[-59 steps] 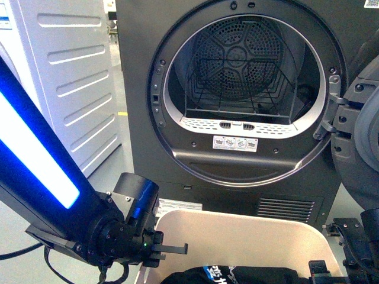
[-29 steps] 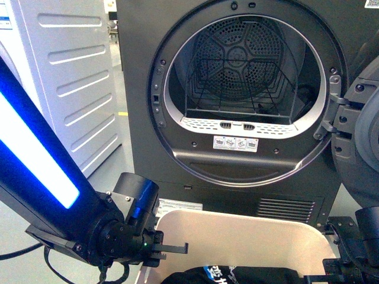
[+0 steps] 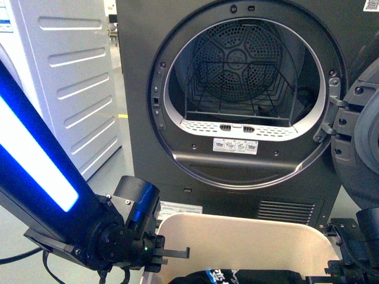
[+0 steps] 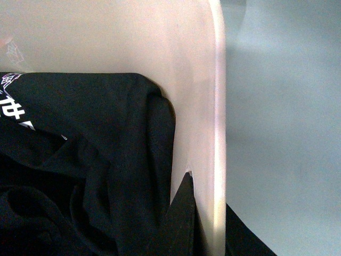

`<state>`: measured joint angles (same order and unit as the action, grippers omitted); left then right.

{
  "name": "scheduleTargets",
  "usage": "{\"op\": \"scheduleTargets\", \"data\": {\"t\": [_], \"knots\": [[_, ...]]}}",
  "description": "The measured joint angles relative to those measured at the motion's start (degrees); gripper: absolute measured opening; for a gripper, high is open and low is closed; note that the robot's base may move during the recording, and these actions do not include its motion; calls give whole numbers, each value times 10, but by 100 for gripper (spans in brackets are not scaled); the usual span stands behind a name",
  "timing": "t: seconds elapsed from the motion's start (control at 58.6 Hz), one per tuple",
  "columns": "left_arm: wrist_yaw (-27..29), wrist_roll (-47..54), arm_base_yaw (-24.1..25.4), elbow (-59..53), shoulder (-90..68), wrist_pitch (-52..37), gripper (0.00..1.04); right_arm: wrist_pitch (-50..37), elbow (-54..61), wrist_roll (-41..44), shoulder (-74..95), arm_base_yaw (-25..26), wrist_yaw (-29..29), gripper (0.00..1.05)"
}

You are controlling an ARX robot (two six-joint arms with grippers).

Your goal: Move hamper under clothes hanger

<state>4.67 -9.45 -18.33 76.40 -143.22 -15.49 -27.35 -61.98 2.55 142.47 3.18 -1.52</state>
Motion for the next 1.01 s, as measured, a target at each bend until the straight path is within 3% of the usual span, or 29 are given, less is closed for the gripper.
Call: {"op": "scheduleTargets", "data": {"t": [1.006], "knots": [[14, 9, -1, -5, 59, 27, 4, -14, 19, 0, -29, -2, 10, 2]]}}
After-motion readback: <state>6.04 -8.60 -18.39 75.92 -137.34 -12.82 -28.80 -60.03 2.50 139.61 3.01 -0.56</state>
